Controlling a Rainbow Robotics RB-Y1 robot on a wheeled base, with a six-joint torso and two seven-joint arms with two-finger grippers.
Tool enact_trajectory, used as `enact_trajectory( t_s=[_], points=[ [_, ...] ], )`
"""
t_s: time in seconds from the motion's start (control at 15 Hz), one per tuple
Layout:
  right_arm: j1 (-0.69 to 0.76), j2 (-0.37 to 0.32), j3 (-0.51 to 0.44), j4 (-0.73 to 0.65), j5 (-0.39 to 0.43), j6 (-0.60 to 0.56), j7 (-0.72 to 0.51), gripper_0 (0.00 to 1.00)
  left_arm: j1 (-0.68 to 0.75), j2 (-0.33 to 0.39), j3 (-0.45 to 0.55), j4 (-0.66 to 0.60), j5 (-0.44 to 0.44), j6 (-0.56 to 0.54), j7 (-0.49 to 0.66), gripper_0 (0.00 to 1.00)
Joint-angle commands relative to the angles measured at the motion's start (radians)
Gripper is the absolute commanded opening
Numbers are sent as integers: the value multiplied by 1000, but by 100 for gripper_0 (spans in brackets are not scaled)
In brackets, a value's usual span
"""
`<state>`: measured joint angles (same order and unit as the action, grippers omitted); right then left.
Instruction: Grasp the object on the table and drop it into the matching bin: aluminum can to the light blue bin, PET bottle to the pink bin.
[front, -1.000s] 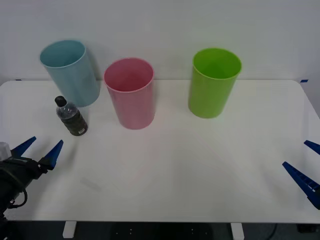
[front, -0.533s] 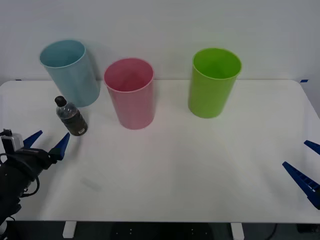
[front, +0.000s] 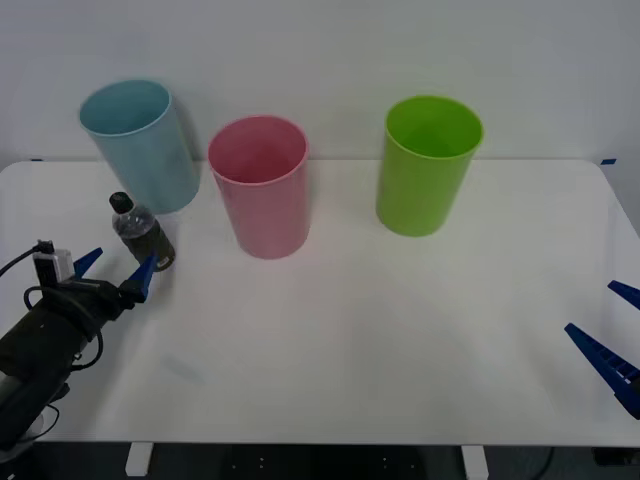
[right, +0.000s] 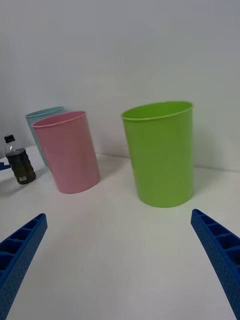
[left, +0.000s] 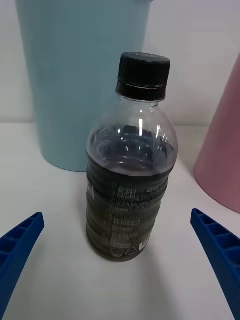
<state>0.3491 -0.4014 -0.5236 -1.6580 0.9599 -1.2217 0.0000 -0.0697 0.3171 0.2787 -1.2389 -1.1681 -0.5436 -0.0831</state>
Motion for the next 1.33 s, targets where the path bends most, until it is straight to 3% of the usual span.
enact_trajectory(
  t_s=[0.07, 0.8, 1.27, 1.33],
  points=[
    [0, 0, 0, 0, 0, 0, 0, 100, -47, 0, 0, 52, -21, 5, -3, 100],
    [0, 0, 0, 0, 0, 0, 0, 100, -220, -10, 0, 233, -87, 30, -6, 100],
    [0, 0, 0, 0, 0, 0, 0, 100, -231, -20, 5, 237, -104, 37, -6, 100],
    [0, 0, 0, 0, 0, 0, 0, 100, -231, -20, 5, 237, -102, 37, -6, 81]
  ],
)
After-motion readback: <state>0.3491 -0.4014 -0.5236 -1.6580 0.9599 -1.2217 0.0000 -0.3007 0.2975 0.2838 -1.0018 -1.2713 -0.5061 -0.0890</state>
